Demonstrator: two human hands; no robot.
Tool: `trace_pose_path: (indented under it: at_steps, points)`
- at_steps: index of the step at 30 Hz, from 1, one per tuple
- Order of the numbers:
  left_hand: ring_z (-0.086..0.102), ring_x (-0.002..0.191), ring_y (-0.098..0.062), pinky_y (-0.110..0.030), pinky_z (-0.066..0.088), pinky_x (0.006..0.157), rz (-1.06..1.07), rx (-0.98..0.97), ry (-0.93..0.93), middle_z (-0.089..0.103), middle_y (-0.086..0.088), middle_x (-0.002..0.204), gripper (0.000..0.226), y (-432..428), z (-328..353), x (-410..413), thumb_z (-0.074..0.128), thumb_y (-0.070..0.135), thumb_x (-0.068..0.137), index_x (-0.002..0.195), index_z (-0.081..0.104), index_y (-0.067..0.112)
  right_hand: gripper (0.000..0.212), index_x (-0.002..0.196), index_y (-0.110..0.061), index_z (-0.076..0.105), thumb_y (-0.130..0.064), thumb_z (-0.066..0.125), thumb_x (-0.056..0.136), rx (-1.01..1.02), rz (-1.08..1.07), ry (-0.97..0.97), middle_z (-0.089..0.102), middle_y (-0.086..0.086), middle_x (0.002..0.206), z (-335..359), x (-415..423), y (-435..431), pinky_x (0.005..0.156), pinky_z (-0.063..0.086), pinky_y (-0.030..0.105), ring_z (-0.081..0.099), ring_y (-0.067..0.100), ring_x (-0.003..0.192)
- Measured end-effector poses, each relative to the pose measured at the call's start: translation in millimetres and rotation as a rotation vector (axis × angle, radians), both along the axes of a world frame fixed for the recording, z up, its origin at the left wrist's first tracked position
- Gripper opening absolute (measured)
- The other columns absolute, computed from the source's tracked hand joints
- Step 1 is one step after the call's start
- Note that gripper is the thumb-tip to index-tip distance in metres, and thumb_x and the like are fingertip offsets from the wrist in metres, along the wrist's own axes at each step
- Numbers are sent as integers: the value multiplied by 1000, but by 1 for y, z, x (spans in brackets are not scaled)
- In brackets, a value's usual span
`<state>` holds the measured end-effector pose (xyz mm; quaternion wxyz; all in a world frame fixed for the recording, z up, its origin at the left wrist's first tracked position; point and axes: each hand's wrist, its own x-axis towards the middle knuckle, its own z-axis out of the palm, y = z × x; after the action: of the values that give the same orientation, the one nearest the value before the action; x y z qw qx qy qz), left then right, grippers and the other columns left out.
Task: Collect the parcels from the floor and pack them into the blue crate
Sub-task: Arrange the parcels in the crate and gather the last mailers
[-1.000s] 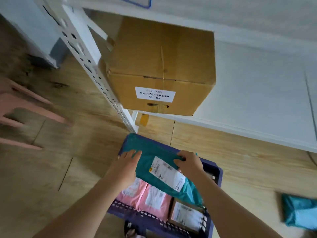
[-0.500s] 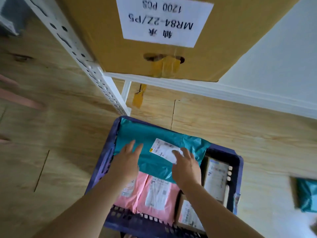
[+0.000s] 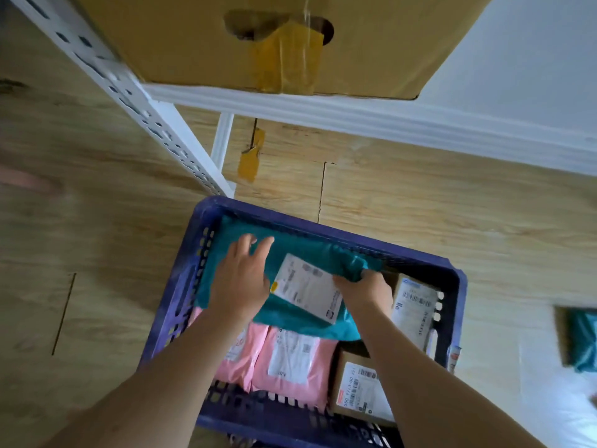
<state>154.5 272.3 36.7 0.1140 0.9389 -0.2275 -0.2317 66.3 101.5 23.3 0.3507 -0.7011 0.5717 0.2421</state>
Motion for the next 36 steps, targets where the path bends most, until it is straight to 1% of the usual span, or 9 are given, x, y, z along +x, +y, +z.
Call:
trace_pose_path:
  at_steps: [5, 10, 13, 17, 21, 24, 27, 29, 36]
  points:
    - [37, 127, -22, -34, 47, 93, -71, 144, 166, 28, -4, 138, 56, -5, -4, -7, 52, 13, 90, 141, 31, 23, 21, 93, -9, 56, -28, 63, 86, -79, -93, -72, 68, 10, 92, -13, -9, -9, 70, 55, 35, 67, 27, 78]
    - [60, 95, -23, -31, 48, 70, -130, 304, 136, 47, -3, 114, 24, -12, -3, -21, 48, 21, 92, 115, 44, 16, 9, 93, -9, 56, -18, 57, 92, 84, -783, -279, 65, 3, 75, -25, -14, -5, 73, 57, 37, 66, 18, 66]
    - [63, 94, -20, -29, 49, 75, -82, 522, 416, 60, -3, 103, 34, -7, -18, -32, 49, 33, 92, 117, 50, 11, 11, 83, -10, 55, -16, 54, 92, 109, -919, -256, 63, 5, 71, -33, -18, 0, 75, 57, 40, 66, 25, 73]
    - [61, 110, -26, -36, 52, 87, 271, 482, 706, 42, -16, 137, 72, -1, -30, -38, 51, 43, 87, 145, 21, 12, 21, 110, -6, 48, -15, 52, 92, -194, -239, -195, 56, 6, 95, -20, -20, -2, 65, 46, 34, 58, 27, 82]
    - [62, 91, -22, -29, 47, 70, -30, 455, 227, 57, -3, 102, 32, -9, -19, -36, 51, 26, 89, 118, 45, 13, 37, 123, -15, 47, -11, 53, 87, -477, 294, -317, 47, 7, 117, -2, -28, 1, 53, 38, 30, 56, 27, 78]
    - [54, 108, -22, -33, 48, 80, -163, 329, 174, 48, -3, 121, 43, -15, -19, -35, 51, 17, 88, 130, 42, 19, 51, 129, -17, 46, -3, 55, 81, -362, 560, -236, 40, 13, 132, -8, -38, 12, 61, 51, 33, 57, 26, 91]
    - [36, 130, -26, -40, 41, 98, -261, 466, 416, 18, -2, 152, 65, -16, -21, -41, 50, 15, 89, 146, 23, 28, 69, 142, -28, 27, -10, 57, 83, -47, 647, 58, -11, 5, 157, -11, -49, 19, 86, 49, 29, 27, 30, 136]
    - [31, 134, -27, -42, 39, 101, -261, 467, 406, 15, -3, 154, 64, -16, -15, -40, 48, 17, 90, 147, 22, 27, 68, 142, -30, 25, -10, 55, 84, -7, 634, 57, -22, 2, 156, -2, -50, 17, 87, 48, 30, 22, 30, 138]
    - [36, 133, -23, -39, 39, 103, -318, 340, 204, 27, -4, 151, 53, -31, 71, -31, 48, 20, 93, 143, 33, 21, 38, 126, -17, 53, -7, 48, 89, -96, 617, -84, 23, 1, 149, 89, -48, -15, 77, 47, 30, 50, 23, 112]
